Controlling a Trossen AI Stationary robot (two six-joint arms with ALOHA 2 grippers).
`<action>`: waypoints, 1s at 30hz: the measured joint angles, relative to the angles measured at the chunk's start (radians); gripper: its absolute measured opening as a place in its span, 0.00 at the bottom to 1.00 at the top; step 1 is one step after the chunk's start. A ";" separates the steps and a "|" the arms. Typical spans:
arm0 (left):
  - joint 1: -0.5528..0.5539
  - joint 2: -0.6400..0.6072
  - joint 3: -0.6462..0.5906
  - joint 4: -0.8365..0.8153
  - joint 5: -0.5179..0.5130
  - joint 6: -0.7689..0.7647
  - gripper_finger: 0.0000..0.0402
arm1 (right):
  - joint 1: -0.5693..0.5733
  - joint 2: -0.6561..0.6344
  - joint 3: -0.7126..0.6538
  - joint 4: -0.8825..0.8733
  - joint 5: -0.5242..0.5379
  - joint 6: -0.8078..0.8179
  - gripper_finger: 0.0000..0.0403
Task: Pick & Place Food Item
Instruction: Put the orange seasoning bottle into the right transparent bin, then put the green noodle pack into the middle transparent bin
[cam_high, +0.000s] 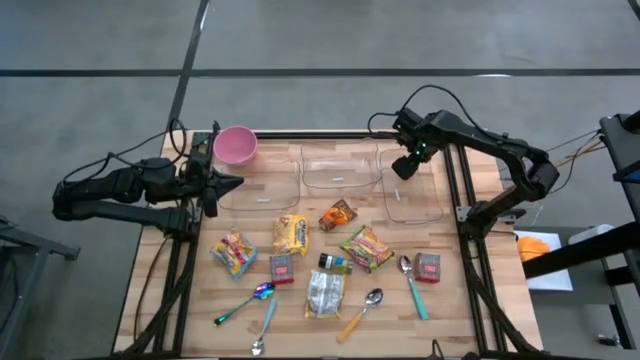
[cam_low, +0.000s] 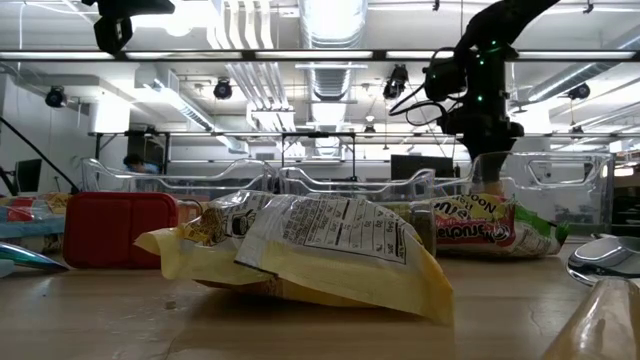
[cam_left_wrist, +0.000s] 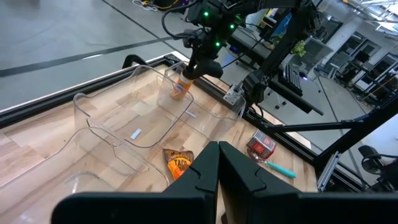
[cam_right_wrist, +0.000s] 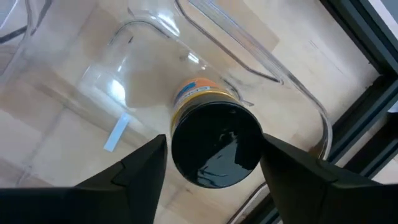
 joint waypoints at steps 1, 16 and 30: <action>0.000 0.000 0.000 0.000 0.000 -0.001 0.05 | -0.002 0.000 0.000 0.000 -0.009 0.000 0.63; 0.000 0.000 0.000 -0.006 0.000 -0.004 0.05 | -0.017 -0.012 0.016 -0.029 -0.036 0.042 0.75; 0.000 0.036 0.000 -0.005 0.000 -0.030 0.05 | 0.120 -0.278 0.082 -0.220 -0.042 0.448 0.75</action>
